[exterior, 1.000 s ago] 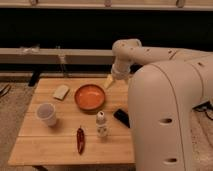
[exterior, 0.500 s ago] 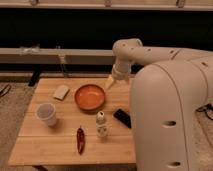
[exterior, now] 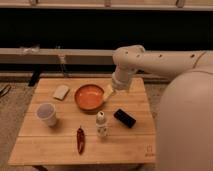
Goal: Knock the bottle over
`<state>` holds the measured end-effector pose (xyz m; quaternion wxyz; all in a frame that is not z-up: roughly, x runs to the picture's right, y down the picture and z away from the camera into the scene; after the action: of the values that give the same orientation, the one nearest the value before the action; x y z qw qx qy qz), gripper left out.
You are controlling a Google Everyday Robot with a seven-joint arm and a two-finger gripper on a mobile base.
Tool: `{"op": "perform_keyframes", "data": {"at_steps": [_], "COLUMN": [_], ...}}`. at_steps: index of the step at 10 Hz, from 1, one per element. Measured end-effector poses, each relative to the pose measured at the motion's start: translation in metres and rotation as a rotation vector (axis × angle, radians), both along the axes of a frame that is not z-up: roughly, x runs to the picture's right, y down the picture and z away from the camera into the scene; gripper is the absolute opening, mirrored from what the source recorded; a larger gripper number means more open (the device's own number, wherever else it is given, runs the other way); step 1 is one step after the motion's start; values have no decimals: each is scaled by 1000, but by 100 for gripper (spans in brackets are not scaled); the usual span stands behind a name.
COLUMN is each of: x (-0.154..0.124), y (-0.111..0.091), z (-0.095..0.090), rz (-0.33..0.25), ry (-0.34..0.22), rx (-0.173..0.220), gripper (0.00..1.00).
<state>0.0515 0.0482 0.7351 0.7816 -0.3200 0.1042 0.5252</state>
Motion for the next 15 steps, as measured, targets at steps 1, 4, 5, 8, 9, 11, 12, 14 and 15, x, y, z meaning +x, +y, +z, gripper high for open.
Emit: {"op": "perform_keyframes", "data": {"at_steps": [1,4,5,8,9,11,12,14,15], "x": [-7,-26,-28,-38,-40,-44,-46,-50,-49], "y": [9,39,46,66,71,77,78,77,71], "z": [-13,-48,-55,-65,-62,-54,-49,-40,-33], "rz": [-1,-5,-6,-50,-66,-100,-116,-154,-166], "ry": [-20,-101,-119,-139,-135,-123,-116,-96,-84], "rx": [-4,-34,-46,-50,-48,-32,-18,15,31], "gripper": [80,80,80,80,80,80,80,80,80]}}
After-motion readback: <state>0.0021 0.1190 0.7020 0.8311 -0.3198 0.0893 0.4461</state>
